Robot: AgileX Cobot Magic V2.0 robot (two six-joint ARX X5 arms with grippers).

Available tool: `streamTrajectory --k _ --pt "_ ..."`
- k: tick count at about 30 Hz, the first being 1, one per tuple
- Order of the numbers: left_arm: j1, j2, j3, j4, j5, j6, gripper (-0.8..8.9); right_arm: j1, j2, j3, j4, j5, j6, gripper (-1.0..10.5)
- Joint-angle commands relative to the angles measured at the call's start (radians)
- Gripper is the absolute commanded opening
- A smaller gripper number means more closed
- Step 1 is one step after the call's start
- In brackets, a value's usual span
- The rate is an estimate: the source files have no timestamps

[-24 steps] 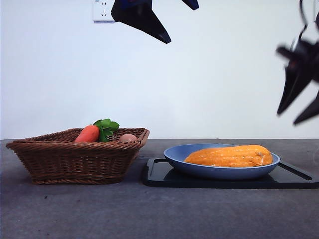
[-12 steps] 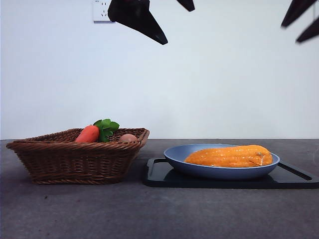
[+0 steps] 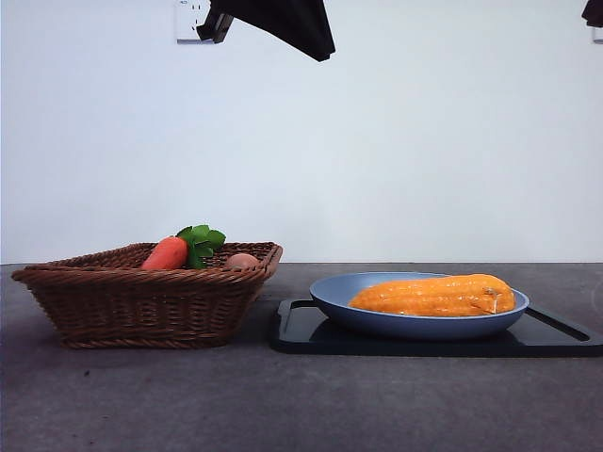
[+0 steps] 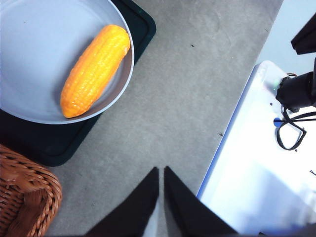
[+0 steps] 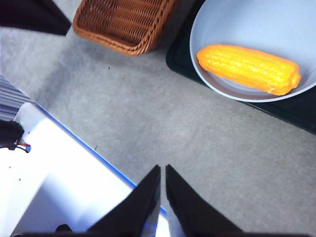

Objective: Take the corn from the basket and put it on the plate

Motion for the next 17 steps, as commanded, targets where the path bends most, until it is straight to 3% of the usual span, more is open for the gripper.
streamTrajectory --k 1,17 --pt "-0.006 0.000 0.027 0.005 -0.002 0.002 0.08 0.004 0.008 0.015 0.016 0.000 -0.018 0.0" --pt "-0.007 0.000 0.027 0.016 -0.002 0.002 0.08 0.004 0.008 0.015 0.027 -0.005 -0.014 0.0"
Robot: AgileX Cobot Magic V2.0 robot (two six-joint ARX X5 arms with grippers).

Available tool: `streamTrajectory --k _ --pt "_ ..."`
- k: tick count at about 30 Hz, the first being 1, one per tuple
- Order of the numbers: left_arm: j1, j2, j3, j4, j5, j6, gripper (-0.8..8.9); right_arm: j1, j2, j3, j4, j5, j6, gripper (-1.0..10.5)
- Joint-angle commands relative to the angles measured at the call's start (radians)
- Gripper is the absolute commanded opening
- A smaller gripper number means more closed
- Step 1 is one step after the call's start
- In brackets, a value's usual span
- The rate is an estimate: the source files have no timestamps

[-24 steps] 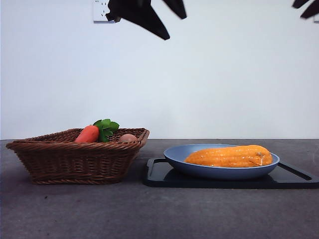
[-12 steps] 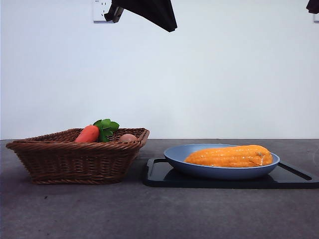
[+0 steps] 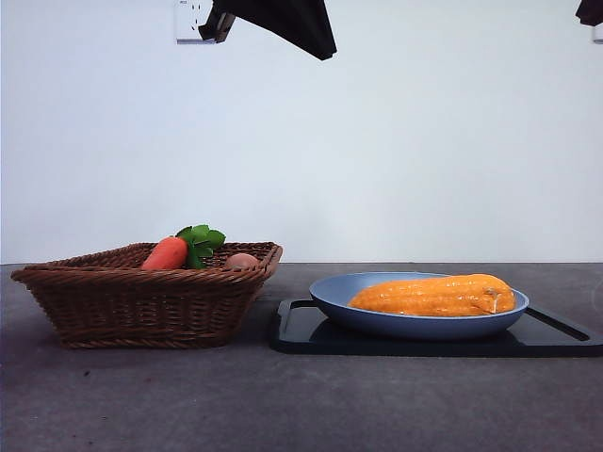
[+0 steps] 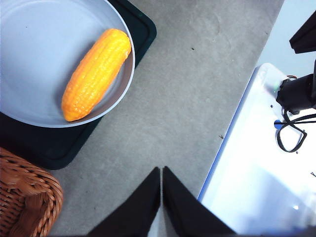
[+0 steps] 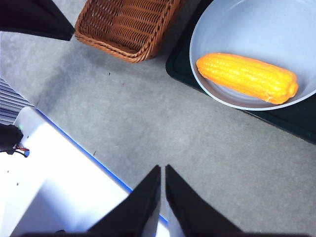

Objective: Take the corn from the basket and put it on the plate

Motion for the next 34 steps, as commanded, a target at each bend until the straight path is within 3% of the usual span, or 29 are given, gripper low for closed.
streamTrajectory --k 1,6,12,16,23,28,34 --pt "-0.007 0.000 0.027 0.005 -0.002 0.002 0.08 0.004 0.008 0.015 0.006 -0.003 -0.011 0.0" --pt "0.011 0.000 0.027 0.018 -0.084 0.131 0.08 0.004 0.008 0.015 0.007 -0.003 -0.011 0.0" --pt "0.067 -0.031 0.026 0.071 -0.084 0.122 0.08 0.004 0.008 0.015 0.006 -0.003 -0.011 0.0" --pt "0.117 -0.116 0.026 0.148 -0.093 0.180 0.08 0.004 0.008 0.015 0.007 -0.003 -0.011 0.0" --pt "0.317 -0.333 -0.005 0.316 -0.090 0.179 0.08 0.004 0.007 0.015 0.006 -0.003 -0.011 0.0" --pt "0.494 -0.509 -0.154 0.431 -0.068 0.155 0.08 0.004 0.008 0.015 0.006 -0.003 -0.011 0.0" --pt "0.663 -0.769 -0.478 0.647 -0.069 0.154 0.08 0.004 0.008 0.015 0.006 -0.003 -0.011 0.0"
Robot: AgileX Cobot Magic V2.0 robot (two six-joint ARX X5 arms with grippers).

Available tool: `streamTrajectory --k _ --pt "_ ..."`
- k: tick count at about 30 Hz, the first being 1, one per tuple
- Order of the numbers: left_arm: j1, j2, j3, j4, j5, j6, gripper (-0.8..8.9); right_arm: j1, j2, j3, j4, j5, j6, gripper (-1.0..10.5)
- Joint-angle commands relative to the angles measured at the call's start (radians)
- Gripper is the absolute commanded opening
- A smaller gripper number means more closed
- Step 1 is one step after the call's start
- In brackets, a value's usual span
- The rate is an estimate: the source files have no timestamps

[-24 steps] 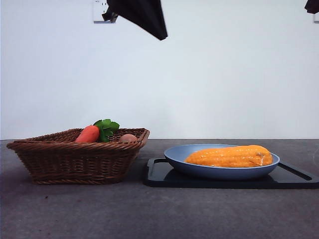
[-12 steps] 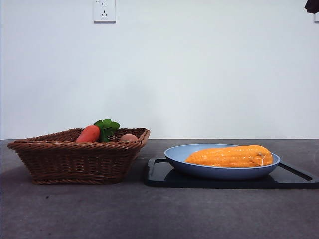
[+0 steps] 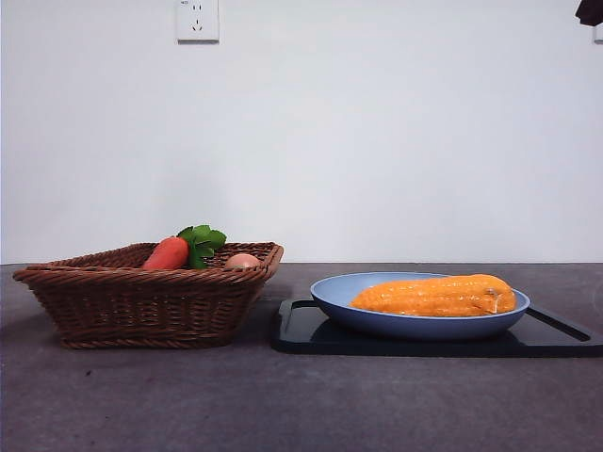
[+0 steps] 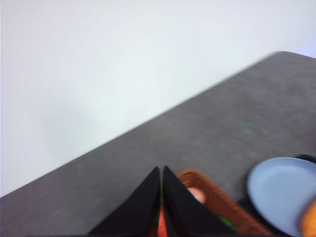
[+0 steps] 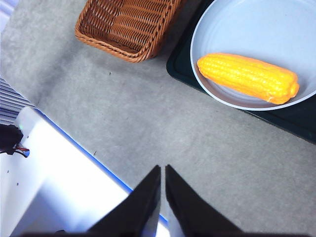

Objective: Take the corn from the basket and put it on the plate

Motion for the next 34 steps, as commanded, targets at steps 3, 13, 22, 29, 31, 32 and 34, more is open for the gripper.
streamTrajectory --k 3,13,22,29,31,32,34 --pt "0.089 -0.193 -0.261 0.194 0.004 -0.015 0.08 0.004 0.008 0.015 0.006 -0.003 -0.011 0.0" --pt "0.137 -0.499 -0.741 0.427 -0.059 -0.131 0.08 0.004 0.008 0.015 0.006 -0.003 -0.011 0.0" --pt "0.149 -0.720 -1.035 0.425 -0.081 -0.164 0.08 0.004 0.008 0.015 0.006 -0.003 -0.011 0.0" --pt "0.163 -0.850 -1.192 0.424 -0.082 -0.197 0.08 0.004 0.008 0.015 0.006 -0.003 -0.011 0.0" --pt "0.163 -0.878 -1.224 0.424 -0.082 -0.209 0.08 0.004 0.008 0.015 0.006 -0.003 -0.011 0.0" --pt "0.163 -0.888 -1.236 0.423 -0.082 -0.211 0.08 0.004 0.008 0.015 0.006 -0.003 -0.011 0.0" --pt "0.163 -0.909 -1.259 0.423 -0.082 -0.213 0.08 0.004 0.008 0.015 0.006 -0.003 -0.011 0.0"
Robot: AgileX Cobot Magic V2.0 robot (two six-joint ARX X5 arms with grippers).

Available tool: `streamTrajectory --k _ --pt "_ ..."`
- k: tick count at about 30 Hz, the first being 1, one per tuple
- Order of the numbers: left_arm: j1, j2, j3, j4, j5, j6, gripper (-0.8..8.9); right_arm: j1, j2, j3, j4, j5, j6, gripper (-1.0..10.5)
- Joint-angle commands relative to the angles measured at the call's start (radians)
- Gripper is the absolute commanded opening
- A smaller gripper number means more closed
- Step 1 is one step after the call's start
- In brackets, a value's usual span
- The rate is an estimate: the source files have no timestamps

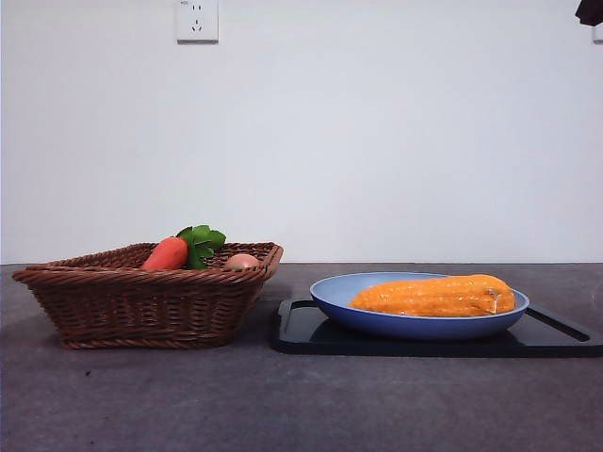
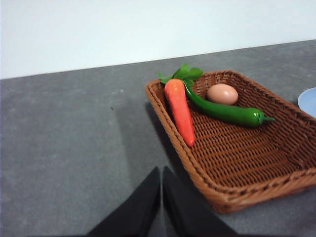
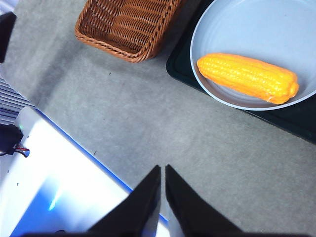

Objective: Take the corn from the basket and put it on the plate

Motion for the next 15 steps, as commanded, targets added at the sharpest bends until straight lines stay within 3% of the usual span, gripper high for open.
streamTrajectory --k 1,15 --pt "0.003 -0.026 -0.029 0.011 -0.003 -0.020 0.08 0.004 0.008 0.015 0.006 -0.003 -0.011 0.0" --pt "0.003 -0.096 -0.104 -0.023 -0.003 -0.058 0.08 0.004 0.008 0.015 0.006 -0.003 -0.011 0.0"
